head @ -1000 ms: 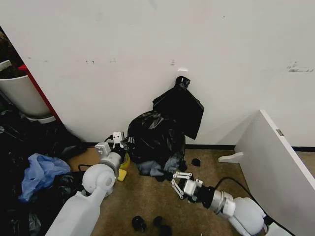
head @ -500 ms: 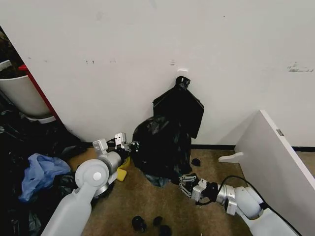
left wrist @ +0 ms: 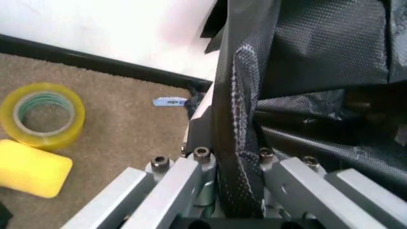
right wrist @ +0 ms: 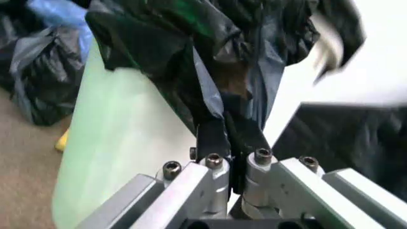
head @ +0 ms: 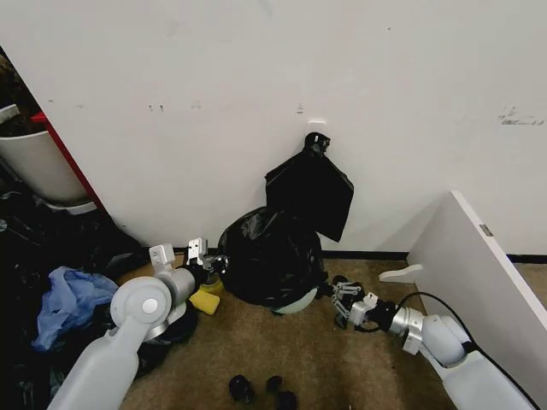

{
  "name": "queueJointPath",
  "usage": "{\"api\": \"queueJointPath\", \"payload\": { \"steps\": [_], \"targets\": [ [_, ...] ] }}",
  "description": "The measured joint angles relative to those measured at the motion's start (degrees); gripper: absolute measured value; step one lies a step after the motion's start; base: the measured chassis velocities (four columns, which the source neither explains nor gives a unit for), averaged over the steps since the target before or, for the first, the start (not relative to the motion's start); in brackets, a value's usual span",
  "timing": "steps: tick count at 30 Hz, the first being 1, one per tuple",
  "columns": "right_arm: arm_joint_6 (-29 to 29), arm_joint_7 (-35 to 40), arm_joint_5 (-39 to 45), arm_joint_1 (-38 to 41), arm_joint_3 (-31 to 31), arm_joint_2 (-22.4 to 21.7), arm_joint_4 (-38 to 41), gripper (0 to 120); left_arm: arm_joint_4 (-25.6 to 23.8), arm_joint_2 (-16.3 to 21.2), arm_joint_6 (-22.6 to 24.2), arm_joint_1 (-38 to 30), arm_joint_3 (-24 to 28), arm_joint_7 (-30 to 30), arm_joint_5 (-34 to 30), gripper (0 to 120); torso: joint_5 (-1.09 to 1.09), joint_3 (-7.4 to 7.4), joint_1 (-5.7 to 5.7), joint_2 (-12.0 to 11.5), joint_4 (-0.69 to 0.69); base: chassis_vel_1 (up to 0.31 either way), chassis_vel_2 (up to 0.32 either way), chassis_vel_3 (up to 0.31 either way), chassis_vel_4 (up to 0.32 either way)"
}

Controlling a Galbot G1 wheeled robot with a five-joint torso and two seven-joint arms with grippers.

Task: Place the garbage bag over the trash bin.

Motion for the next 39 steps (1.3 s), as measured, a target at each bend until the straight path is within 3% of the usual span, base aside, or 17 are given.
{"api": "queueJointPath", "payload": {
  "steps": [14, 22, 26, 27, 30, 32, 37, 39],
  "targets": [
    [1.3, -0.3, -0.6, -1.3, -1.2, 2.3, -4.9, 0, -0.9, -2.2, -0.1, -0.8, -2.6, 0.1, -5.5, 2, 0.0, 0.0, 0.0, 0.0, -0.01, 0.0, 0.0, 0.0, 0.0],
    [1.3, -1.7, -3.3, -4.3, -1.6, 2.5, -3.7, 0, -1.1, -4.1, -0.8, -1.0, -2.5, -0.5, -7.3, 2, 0.01, 0.0, 0.0, 0.0, -0.01, 0.0, 0.0, 0.0, 0.0],
    [1.2, 0.2, -3.6, -4.6, -1.8, 2.7, -2.0, 0, -1.0, -5.2, -2.6, -1.0, -1.2, -0.5, -7.4, 2, 0.0, -0.01, 0.0, 0.0, -0.01, 0.0, 0.0, 0.0, 0.0],
    [0.7, 2.3, -4.5, -4.8, -1.9, 2.8, -1.1, 5, -0.9, -5.7, -3.1, -0.9, -0.6, -0.5, -7.4, 2, 0.0, 0.0, 0.0, 0.0, -0.02, 0.0, 0.0, 0.0, 0.0],
    [-5.6, 11.6, -6.8, -5.9, -2.5, 2.6, 2.5, 18, -0.2, -7.5, -5.1, -0.6, 0.9, -0.1, -5.3, 2, 0.0, 0.0, 0.0, 0.0, 0.0, 0.0, 0.0, 0.0, 0.0],
    [-7.8, 13.5, -6.3, -6.4, -2.8, 2.3, 3.6, 22, 0.1, -7.9, -5.9, -0.6, 1.2, 0.2, -4.5, 2, 0.0, 0.0, 0.0, 0.0, 0.01, 0.0, 0.0, 0.0, 0.0],
    [-25.1, 24.1, 2.5, -11.5, -4.5, -1.6, 10.8, 43, 1.8, -8.8, -9.7, -1.6, 2.0, 0.7, -1.8, 2, -0.01, -0.01, 0.0, 0.0, -0.02, 0.0, 0.0, 0.0, 0.0],
    [-27.1, 25.7, 2.6, -12.1, -4.5, -2.1, 11.2, 46, 2.0, -8.8, -10.0, -1.9, 1.9, 0.7, -1.7, 2, -0.01, -0.01, 0.0, 0.0, -0.02, 0.0, 0.0, 0.0, 0.0]
  ]
}}
